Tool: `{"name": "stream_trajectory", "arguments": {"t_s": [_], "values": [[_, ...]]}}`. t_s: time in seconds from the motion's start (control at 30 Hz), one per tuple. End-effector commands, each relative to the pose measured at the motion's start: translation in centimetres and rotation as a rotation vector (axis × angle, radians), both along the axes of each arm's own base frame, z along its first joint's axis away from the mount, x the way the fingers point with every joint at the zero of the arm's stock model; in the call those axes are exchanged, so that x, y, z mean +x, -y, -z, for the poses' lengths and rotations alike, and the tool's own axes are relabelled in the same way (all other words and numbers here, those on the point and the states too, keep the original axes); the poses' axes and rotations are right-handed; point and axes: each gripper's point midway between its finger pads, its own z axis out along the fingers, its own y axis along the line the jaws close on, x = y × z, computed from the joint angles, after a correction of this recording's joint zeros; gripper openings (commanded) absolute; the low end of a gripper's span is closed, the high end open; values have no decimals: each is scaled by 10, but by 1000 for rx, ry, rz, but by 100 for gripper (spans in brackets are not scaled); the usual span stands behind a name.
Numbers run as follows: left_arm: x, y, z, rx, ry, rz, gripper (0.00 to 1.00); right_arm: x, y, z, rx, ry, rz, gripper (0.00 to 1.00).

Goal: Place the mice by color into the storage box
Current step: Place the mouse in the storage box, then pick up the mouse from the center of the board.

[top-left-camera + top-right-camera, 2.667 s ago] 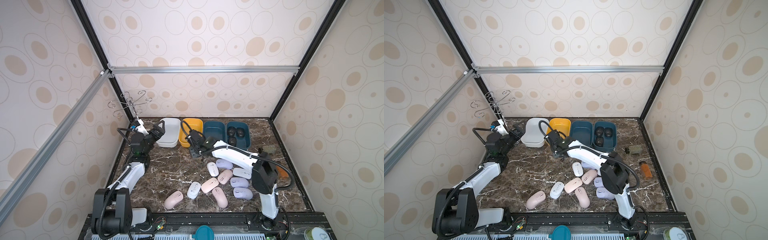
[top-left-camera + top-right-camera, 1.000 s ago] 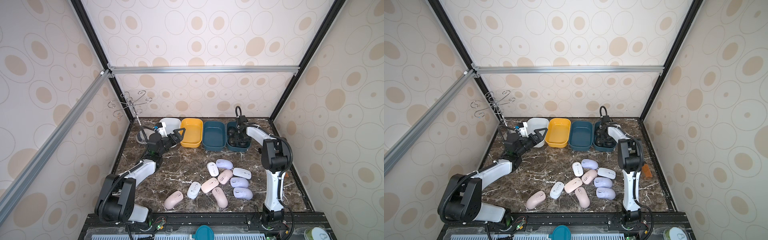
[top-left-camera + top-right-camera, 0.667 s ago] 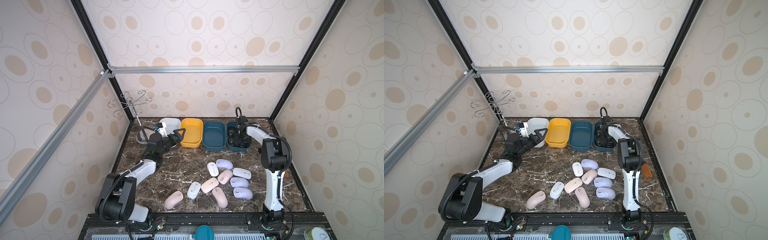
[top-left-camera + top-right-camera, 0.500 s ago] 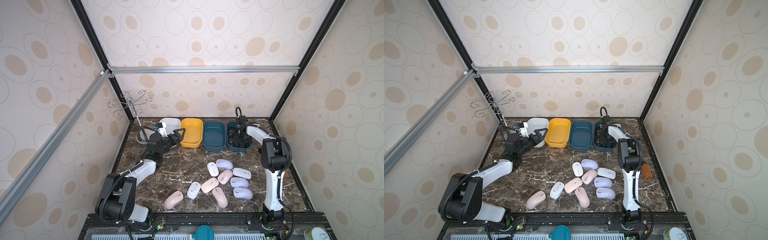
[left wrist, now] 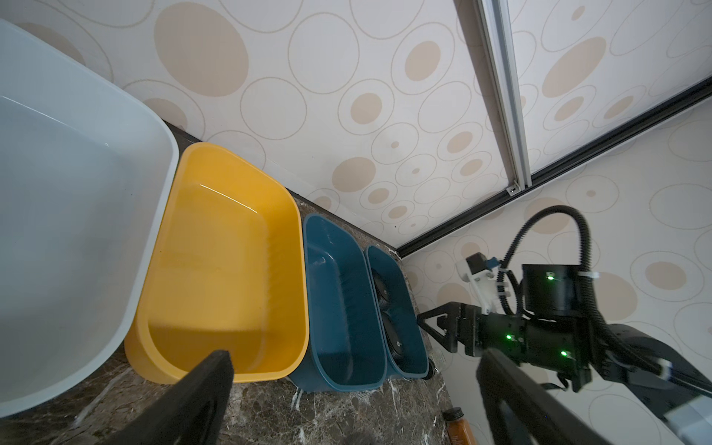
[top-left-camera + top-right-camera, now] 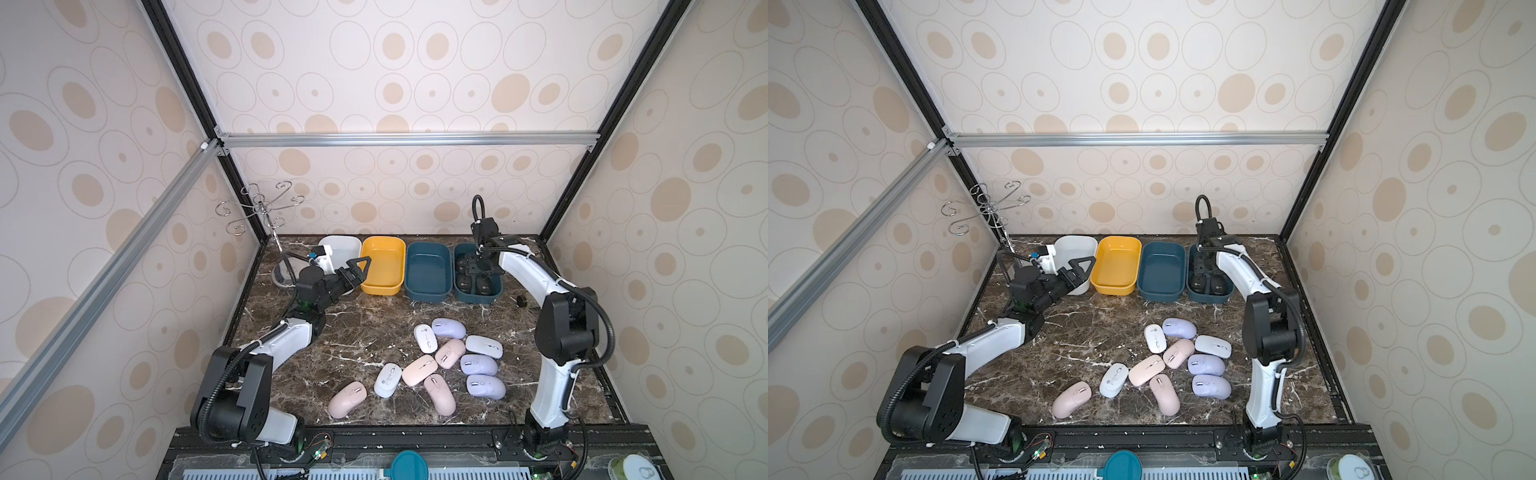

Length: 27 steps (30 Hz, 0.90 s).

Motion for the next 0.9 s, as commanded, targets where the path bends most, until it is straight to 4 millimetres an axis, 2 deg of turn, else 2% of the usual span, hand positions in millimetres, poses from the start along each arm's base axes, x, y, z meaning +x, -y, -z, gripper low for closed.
{"name": "stream_trajectory", "arguments": {"t_s": [0.0,0.13,0.3,0.37,0.53,0.77,0.87], "values": [[4,1,-27,4,69,-3,100,-34,-36,-1,4,-3,-56,73],[3,0,-29,7,73,-4,100,-80,-95,14,62,-47,-223,73],[4,-8,-30,34,70,-42,100,-142,-154,50,157,-171,-366,74],[6,-15,-25,51,52,-77,100,-161,-165,67,153,-226,-394,74],[11,-31,-12,23,-5,-129,100,-184,-171,102,163,-324,-412,74],[10,-28,-17,10,13,-107,100,-183,-180,124,156,-381,-434,75],[9,-29,-22,12,29,-108,100,-183,-181,132,142,-390,-436,71]]}}
